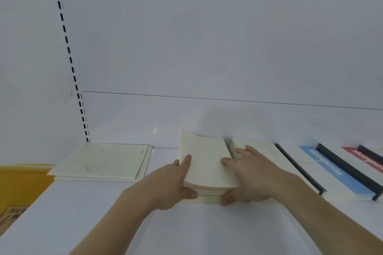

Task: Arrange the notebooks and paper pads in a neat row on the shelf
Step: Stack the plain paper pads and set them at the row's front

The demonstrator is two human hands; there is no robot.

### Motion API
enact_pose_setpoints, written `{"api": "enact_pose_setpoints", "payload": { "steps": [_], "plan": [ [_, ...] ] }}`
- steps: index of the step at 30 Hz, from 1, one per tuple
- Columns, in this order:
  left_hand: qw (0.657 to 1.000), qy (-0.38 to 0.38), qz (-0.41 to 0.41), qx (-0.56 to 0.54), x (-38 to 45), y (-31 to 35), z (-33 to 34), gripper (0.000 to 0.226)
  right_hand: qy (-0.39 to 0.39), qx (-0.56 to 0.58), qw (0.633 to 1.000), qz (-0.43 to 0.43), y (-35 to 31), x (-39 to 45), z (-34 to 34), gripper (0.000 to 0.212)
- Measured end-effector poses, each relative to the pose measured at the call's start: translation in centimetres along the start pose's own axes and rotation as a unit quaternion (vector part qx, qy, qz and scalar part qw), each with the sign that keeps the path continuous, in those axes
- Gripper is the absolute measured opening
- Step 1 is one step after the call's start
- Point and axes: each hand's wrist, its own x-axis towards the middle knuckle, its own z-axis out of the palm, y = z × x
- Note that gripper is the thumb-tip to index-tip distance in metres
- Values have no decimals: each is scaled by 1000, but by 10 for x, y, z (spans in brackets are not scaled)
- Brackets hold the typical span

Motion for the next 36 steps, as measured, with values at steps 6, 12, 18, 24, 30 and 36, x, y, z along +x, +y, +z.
{"api": "enact_pose_setpoints", "payload": {
  "steps": [6, 12, 18, 24, 30, 36],
  "plan": [
    [1000, 28, -7, -12, -1, 0, -1, 97, -4, 9, 1000, 1, 4, 7, 4, 104],
    [999, 37, -24, -3, 3, 1, 6, 102, 6, 2, 1000, -21, 3, 2, 9, 93],
    [998, 55, -27, 33, 2, 0, 13, 110, 9, -29, 999, -25, 4, -3, 14, 116],
    [995, 82, -25, 57, 4, -3, 15, 107, 34, -35, 998, -37, 5, -1, 11, 99],
    [992, 81, -24, 91, 5, -4, 14, 110, 33, -46, 998, -33, 5, -3, 11, 101],
    [987, 136, -25, 77, -1, -10, 20, 116, 40, -40, 998, -41, -1, -9, 10, 114]
  ]
}}
